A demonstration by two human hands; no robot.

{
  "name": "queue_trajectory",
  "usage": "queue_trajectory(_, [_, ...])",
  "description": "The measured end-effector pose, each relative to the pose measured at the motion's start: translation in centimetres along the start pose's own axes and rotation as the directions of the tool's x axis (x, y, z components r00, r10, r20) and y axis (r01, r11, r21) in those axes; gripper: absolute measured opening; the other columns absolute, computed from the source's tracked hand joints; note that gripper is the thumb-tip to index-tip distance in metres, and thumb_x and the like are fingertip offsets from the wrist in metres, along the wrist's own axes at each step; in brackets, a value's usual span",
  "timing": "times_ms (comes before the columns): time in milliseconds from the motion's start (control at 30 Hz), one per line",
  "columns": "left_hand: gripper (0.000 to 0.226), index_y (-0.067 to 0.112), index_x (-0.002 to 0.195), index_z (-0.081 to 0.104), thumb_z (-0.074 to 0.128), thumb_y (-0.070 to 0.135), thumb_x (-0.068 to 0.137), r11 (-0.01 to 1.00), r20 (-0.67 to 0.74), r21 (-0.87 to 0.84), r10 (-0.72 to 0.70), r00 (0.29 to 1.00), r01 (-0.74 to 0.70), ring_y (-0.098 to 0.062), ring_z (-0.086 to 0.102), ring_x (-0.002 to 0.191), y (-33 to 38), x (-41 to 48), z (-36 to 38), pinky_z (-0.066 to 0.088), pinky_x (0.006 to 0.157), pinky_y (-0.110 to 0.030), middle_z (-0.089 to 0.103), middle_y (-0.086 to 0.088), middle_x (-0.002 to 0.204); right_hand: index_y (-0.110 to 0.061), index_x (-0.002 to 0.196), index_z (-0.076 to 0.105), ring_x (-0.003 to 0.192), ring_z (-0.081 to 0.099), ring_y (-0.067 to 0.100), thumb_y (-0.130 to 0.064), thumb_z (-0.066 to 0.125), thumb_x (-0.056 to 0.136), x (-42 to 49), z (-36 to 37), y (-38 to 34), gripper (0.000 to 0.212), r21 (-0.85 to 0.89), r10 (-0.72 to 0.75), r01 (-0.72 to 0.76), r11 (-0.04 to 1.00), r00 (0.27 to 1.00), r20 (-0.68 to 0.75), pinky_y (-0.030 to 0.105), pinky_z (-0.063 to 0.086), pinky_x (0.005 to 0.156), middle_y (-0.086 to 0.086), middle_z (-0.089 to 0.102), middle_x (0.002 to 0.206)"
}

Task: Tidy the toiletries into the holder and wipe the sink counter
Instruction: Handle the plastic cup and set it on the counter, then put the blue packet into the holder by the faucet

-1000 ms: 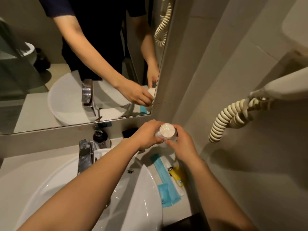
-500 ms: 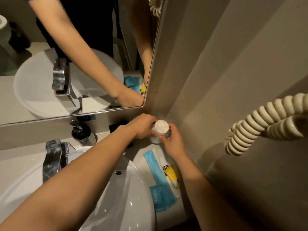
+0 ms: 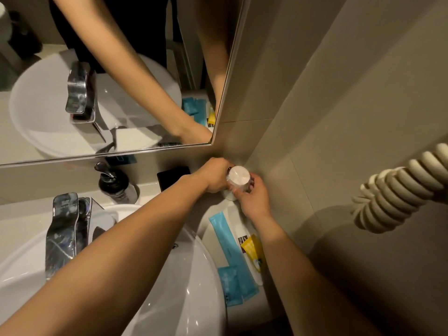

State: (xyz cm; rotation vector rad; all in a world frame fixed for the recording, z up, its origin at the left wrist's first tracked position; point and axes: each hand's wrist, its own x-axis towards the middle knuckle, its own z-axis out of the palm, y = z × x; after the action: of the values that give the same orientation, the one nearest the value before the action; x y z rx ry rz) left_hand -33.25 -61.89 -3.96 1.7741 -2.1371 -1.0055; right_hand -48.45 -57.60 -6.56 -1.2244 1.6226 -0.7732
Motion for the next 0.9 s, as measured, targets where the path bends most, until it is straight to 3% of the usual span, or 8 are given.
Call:
queue_trajectory(200, [0.046,0.006,0.107,0.065,0.088,0.028,0.073,0.999,-0.021,0.011,-0.038,0.999,0.038,-0.034,0.066,0.102,-0.1,-1.1,-0.2,0.042,0.076,-0.03,0.071,-0.014,0.11,-0.008,0.156,0.034,0.136,0.05,0.018,0.004,0.073,0.088,-0.9,-0.1,0.4,0.079,0.019,0.025,-0.025,1.0,1.0,-0.017,0.031,0.042,0.113,0.008,0.051,0.152])
queue_trajectory(267, [0.055,0.006,0.113,0.064,0.088,0.035,0.072,0.999,-0.087,-0.008,-0.049,0.995,0.049,-0.034,0.065,0.106,-0.2,-2.8,-0.6,0.049,0.084,-0.035,0.069,-0.014,0.113,-0.004,0.155,0.032,0.14,0.047,0.019,0.004,0.07,0.09,-2.4,-0.2,0.5,0.076,0.054,0.041,-0.039,0.998,0.998,-0.039,0.029,0.039,0.113,0.013,0.046,0.156])
queue_trajectory(400, [0.071,0.013,0.142,0.052,0.076,0.047,0.084,0.997,-0.275,-0.067,-0.056,0.96,0.039,-0.028,0.056,0.126,0.3,-8.9,-0.8,0.043,0.105,-0.036,0.06,-0.011,0.137,-0.012,0.138,0.053,0.125,0.058,0.02,-0.005,0.07,0.093,-6.6,-0.6,1.5,0.049,-0.063,0.078,-0.082,0.995,0.995,-0.061,0.032,0.047,0.107,0.008,0.061,0.137])
queue_trajectory(467, [0.061,0.015,0.139,0.055,0.068,0.049,0.09,0.985,-0.411,-0.157,-0.131,0.902,0.072,-0.022,0.058,0.12,0.5,-12.7,-0.3,0.045,0.1,-0.034,0.062,-0.007,0.133,-0.012,0.127,0.059,0.108,0.062,0.018,-0.013,0.071,0.093,-7.9,-0.5,2.2,0.036,-0.205,0.106,-0.106,0.973,0.994,-0.01,0.031,0.051,0.096,0.008,0.066,0.123])
queue_trajectory(567, [0.045,0.014,0.126,0.063,0.063,0.046,0.095,0.925,-0.548,-0.343,-0.338,0.765,0.163,-0.019,0.059,0.109,0.0,-17.3,1.6,0.045,0.091,-0.03,0.065,-0.004,0.118,-0.01,0.122,0.062,0.101,0.064,0.022,-0.024,0.072,0.093,-8.0,0.0,3.3,0.034,-0.47,0.117,-0.06,0.881,0.989,0.094,0.033,0.052,0.09,0.008,0.068,0.114])
queue_trajectory(633, [0.046,0.013,0.125,0.063,0.057,0.049,0.098,0.879,-0.579,-0.413,-0.455,0.676,0.239,-0.021,0.058,0.112,-1.0,-19.5,3.1,0.045,0.094,-0.033,0.065,-0.005,0.119,-0.008,0.12,0.06,0.096,0.061,0.022,-0.028,0.071,0.093,-7.7,0.5,3.6,0.035,-0.592,0.117,-0.005,0.806,0.982,0.152,0.034,0.051,0.085,0.009,0.066,0.111])
queue_trajectory(733, [0.062,0.01,0.132,0.056,0.039,0.061,0.1,0.83,-0.567,-0.382,-0.557,0.606,0.406,-0.025,0.051,0.122,-3.0,-21.4,4.9,0.043,0.106,-0.044,0.061,-0.01,0.13,-0.007,0.121,0.057,0.102,0.064,0.028,-0.028,0.071,0.094,-7.4,1.4,3.9,0.037,-0.688,0.115,0.047,0.725,0.975,0.188,0.037,0.053,0.085,0.012,0.063,0.116])
queue_trajectory(900, [0.082,0.01,0.156,0.022,0.024,0.069,0.098,0.791,-0.493,-0.346,-0.611,0.62,0.505,-0.028,0.02,0.153,-4.6,-21.3,6.7,0.023,0.125,-0.05,0.026,-0.014,0.163,-0.012,0.109,0.054,0.095,0.064,0.028,-0.027,0.067,0.095,-7.4,2.2,4.1,0.025,-0.72,0.15,0.048,0.692,0.967,0.207,0.04,0.053,0.079,0.009,0.062,0.108])
